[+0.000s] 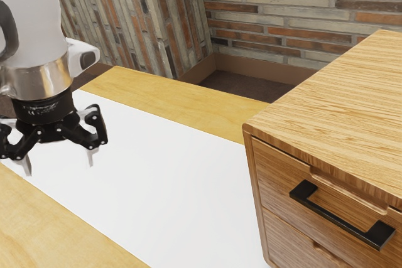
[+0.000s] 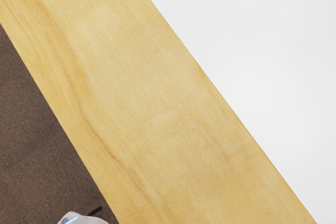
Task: Pull the drawer handle with one arm to open the drawer
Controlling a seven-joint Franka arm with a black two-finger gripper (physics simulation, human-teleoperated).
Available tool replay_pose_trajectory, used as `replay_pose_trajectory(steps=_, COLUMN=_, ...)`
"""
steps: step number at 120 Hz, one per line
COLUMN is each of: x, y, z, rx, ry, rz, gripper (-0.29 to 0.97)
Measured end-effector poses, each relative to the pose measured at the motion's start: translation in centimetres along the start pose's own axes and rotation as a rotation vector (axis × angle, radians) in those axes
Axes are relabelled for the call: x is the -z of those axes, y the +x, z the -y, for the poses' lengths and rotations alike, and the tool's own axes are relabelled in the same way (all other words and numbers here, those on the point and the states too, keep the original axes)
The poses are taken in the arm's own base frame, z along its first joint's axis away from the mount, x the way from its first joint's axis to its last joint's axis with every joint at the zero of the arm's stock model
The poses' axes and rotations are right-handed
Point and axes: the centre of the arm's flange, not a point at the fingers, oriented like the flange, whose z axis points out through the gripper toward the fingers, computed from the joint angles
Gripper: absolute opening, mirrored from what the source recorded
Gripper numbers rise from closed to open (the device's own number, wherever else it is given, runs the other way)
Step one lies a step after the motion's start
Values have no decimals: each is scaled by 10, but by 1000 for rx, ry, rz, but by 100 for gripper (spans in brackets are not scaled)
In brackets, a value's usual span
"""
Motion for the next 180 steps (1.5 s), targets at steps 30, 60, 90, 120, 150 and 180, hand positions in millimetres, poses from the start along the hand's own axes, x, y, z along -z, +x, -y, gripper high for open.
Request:
replay_pose_trajectory(steps=30, x=-21, y=-27, z=-59, rx=-354, ry=-86, rz=-47, gripper=68)
replay_pose_trajectory(steps=60, x=-17, y=-67, z=-79, rx=-776, ry=-46, rz=-151, gripper=68)
replay_pose_trajectory(steps=90, x=4, y=-141, z=-84, rx=-1505, ry=-103, rz=-276, gripper=68)
replay_pose_trajectory(steps=120, x=2, y=-170, z=-89, rx=-2003, ry=-180, rz=-360, gripper=68)
replay_pose_trajectory(steps=150, x=2, y=-197, z=-112, rx=-2318, ry=-159, rz=-484, gripper=68)
replay_pose_trajectory(steps=180, x=20, y=-199, z=-151, rx=-2393, ry=-196, rz=-733, gripper=68)
